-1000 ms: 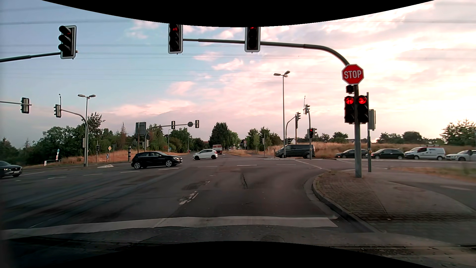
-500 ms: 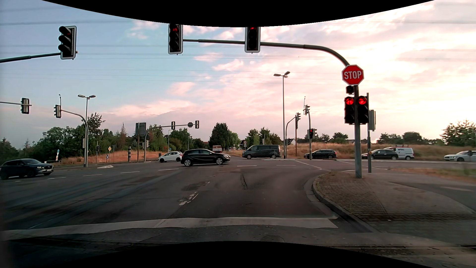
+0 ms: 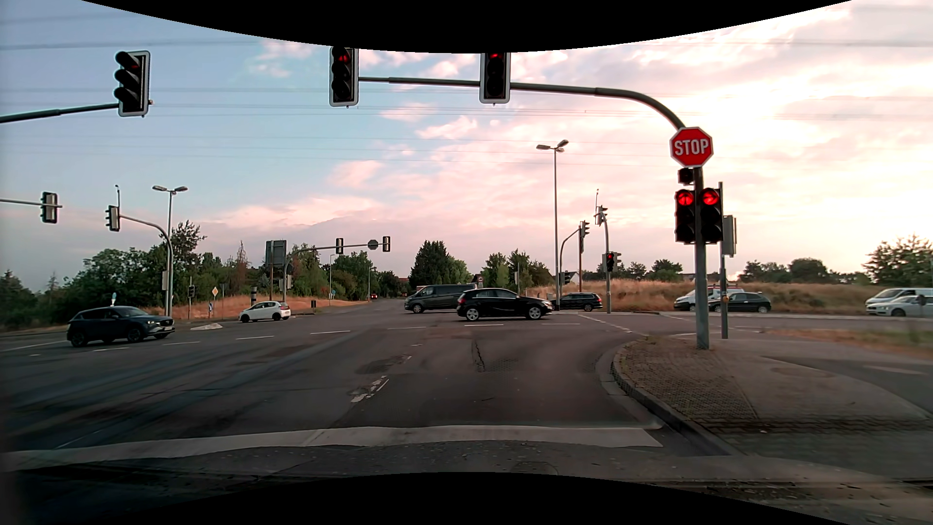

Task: Follow the waypoints while adhering to traffic rules and regulations

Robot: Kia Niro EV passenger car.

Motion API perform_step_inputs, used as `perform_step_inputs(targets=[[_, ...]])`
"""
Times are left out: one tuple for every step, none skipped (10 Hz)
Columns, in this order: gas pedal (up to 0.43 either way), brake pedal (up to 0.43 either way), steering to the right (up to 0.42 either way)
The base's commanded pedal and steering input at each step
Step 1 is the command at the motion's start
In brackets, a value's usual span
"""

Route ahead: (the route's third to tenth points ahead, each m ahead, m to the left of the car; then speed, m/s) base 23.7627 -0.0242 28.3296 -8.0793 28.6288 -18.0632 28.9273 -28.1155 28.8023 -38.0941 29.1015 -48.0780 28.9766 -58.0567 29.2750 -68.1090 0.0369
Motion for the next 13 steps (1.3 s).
perform_step_inputs(targets=[[0.000, 0.232, 0.002], [0.000, 0.244, 0.001], [0.000, 0.262, 0.001], [0.000, 0.287, 0.001], [0.000, 0.293, 0.001], [0.000, 0.305, 0.001], [0.000, 0.311, 0.001], [0.000, 0.311, 0.001], [0.000, 0.311, 0.001], [0.000, 0.305, 0.001], [0.000, 0.305, 0.001], [0.000, 0.305, 0.001], [0.000, 0.305, 0.001]])
